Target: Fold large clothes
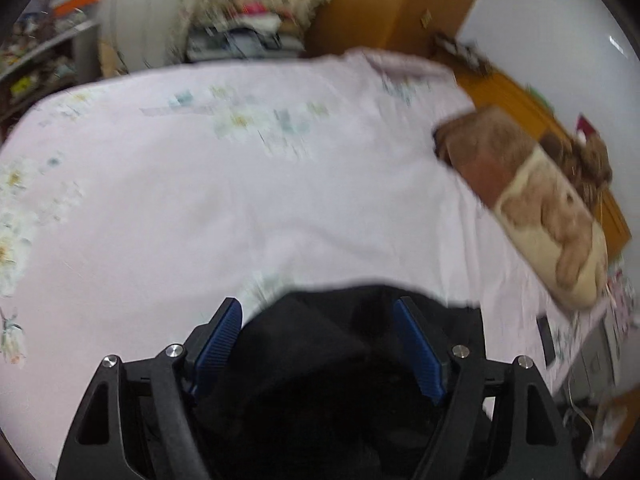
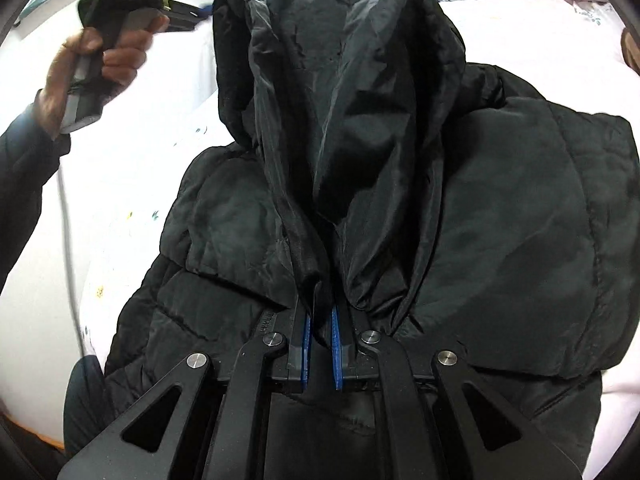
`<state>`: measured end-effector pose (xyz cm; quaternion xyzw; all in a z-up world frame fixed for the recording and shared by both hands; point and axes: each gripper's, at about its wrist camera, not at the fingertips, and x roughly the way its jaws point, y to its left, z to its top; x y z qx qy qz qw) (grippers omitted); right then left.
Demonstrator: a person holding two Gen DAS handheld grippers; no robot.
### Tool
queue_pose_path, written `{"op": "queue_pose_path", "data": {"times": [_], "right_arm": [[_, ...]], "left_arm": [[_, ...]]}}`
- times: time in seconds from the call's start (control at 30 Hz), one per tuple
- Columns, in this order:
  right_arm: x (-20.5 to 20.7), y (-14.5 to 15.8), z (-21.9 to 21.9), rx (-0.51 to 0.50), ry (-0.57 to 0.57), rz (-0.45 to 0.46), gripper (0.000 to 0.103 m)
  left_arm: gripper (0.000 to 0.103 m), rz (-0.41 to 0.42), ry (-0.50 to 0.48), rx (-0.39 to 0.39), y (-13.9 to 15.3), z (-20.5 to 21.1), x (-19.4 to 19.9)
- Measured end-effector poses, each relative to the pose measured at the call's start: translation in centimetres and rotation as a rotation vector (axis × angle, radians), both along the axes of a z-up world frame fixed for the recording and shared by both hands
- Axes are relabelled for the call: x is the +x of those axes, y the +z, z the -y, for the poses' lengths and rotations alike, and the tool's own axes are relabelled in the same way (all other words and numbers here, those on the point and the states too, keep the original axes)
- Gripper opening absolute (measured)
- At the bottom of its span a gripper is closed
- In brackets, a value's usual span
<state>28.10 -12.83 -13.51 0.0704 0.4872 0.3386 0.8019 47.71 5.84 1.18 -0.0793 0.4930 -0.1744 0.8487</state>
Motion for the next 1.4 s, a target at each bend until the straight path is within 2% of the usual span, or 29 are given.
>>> {"op": "queue_pose_path", "data": {"times": [0.03, 0.1, 0.13, 0.17, 0.23, 0.27, 0.37, 0.4, 0.43, 0.53, 0.6, 0.7, 0.83, 0.93, 1.0, 1.07, 1.1, 1.13, 1.23, 1.33, 1.4], "right_arm": [[0.1, 0.0, 0.2, -0.002, -0.001, -0.003, 0.008], [0.8, 0.2, 0.8, -0.006, -0.001, -0.004, 0.008], [0.8, 0.2, 0.8, -0.005, -0.003, -0.005, 0.008], [0.8, 0.3, 0.9, -0.005, -0.009, -0.003, 0.008], [0.7, 0.8, 1.2, -0.002, -0.028, -0.006, 0.009], [0.7, 1.2, 1.4, 0.003, -0.043, -0.01, 0.011], [-0.3, 3.2, 2.2, 0.049, -0.094, -0.007, 0.027], [-0.4, 3.7, 2.6, 0.057, -0.107, -0.006, 0.04], [-0.8, 4.4, 3.1, 0.076, -0.126, -0.005, 0.048], [-1.6, 6.2, 4.3, 0.133, -0.179, -0.01, 0.048], [-1.9, 7.1, 4.8, 0.155, -0.212, -0.015, 0.049], [-2.0, 7.5, 4.8, 0.196, -0.245, -0.063, 0.049], [-2.2, 5.9, 3.7, 0.192, -0.289, -0.145, 0.05], [-2.1, 5.1, 2.8, 0.165, -0.307, -0.167, 0.05], [-2.1, 5.3, 2.3, 0.146, -0.312, -0.153, 0.05], [-1.9, 5.3, 2.1, 0.134, -0.335, -0.141, 0.05], [-1.7, 5.0, 2.2, 0.132, -0.347, -0.137, 0.05], [-1.6, 4.8, 2.4, 0.123, -0.369, -0.136, 0.05], [-1.2, 3.7, 3.2, 0.122, -0.424, -0.167, 0.05], [-0.2, 2.1, 4.1, 0.143, -0.469, -0.216, 0.05], [0.5, 1.2, 4.0, 0.144, -0.488, -0.227, 0.05]], "left_arm": [[0.072, 0.001, -0.022, 0.012, -0.5, 0.3, -0.6], [0.045, 0.041, -0.049, 0.058, -1.3, 0.4, -3.0], [0.022, 0.065, -0.05, 0.074, -1.5, 0.2, -4.4], [0.016, 0.086, -0.047, 0.069, -1.7, -0.4, -6.0], [0.012, 0.135, -0.022, 0.028, -1.7, -2.2, -9.7], [0.012, 0.171, -0.015, 0.014, -1.7, -3.0, -11.7], [0.012, 0.224, 0.034, -0.01, -2.4, -5.3, -17.7], [0.012, 0.214, 0.052, -0.014, -3.1, -6.0, -19.0], [0.013, 0.197, 0.077, -0.018, -4.1, -6.8, -20.3], [0.02, 0.097, 0.159, -0.064, -7.5, -9.3, -23.2], [0.023, 0.049, 0.199, -0.054, -9.1, -10.1, -24.7], [0.024, 0.027, 0.238, -0.097, -9.4, -11.1, -26.8], [0.027, 0.07, 0.271, -0.137, -7.2, -11.7, -28.6], [0.027, 0.154, 0.272, -0.179, -4.4, -11.5, -28.7], [0.033, 0.224, 0.257, -0.193, -2.2, -11.1, -28.1], [0.05, 0.277, 0.234, -0.187, -1.2, -10.4, -27.2], [0.052, 0.287, 0.222, -0.172, -1.4, -10.3, -26.8], [0.053, 0.274, 0.213, -0.163, -2.3, -10.1, -26.5], [0.053, 0.111, 0.188, -0.178, -7.3, -8.6, -24.7], [0.052, -0.011, 0.173, -0.135, -11.6, -6.8, -24.5], [0.052, -0.038, 0.182, -0.133, -13.1, -6.0, -24.2]]}}
